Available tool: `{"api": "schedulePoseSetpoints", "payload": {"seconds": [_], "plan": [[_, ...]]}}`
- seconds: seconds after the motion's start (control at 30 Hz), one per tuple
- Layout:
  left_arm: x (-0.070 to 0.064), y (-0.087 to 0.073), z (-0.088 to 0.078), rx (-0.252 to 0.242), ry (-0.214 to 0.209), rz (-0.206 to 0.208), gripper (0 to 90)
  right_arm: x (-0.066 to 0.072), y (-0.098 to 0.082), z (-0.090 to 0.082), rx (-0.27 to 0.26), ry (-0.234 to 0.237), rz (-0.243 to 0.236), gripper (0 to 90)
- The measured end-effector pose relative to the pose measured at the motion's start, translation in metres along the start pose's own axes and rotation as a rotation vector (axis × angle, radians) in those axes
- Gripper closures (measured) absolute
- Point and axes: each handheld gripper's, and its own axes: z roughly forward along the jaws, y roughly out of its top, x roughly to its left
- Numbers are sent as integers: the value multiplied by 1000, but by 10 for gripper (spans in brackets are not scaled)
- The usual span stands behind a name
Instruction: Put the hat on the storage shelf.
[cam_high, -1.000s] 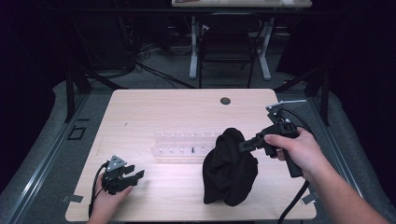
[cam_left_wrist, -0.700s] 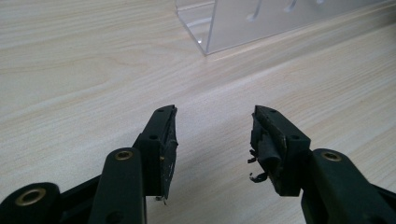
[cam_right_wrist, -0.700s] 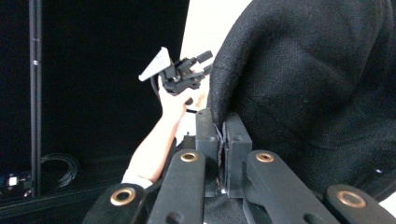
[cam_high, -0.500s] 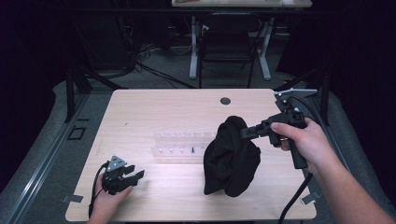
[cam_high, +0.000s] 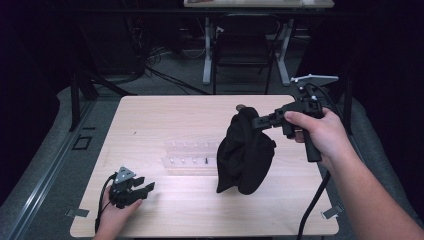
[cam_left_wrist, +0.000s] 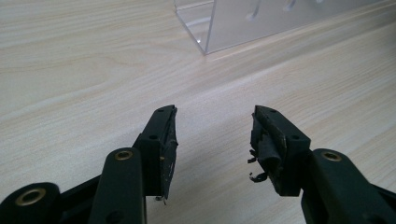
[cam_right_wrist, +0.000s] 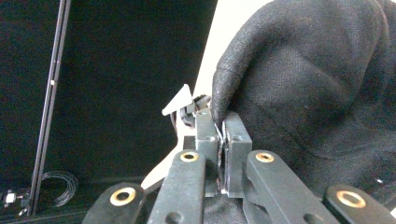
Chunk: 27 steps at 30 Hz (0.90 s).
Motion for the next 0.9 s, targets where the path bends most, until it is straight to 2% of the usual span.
{"api": "schedulePoseSetpoints", "payload": {"seconds": [0.4,0.47,0.7,0.73,0.9], "plan": [[-1,1,-1,24,-12,7,505,9,23,17,-55,14,-15,880],[0,1,0,23,-11,7,505,10,26,22,-82,13,-22,881],[-1,1,0,22,-13,7,505,8,36,33,-120,14,-33,881],[-1,1,1,9,-10,6,505,7,37,35,-124,12,-35,881],[-1,1,1,6,-12,3,505,3,42,41,-143,-5,-35,881]]}}
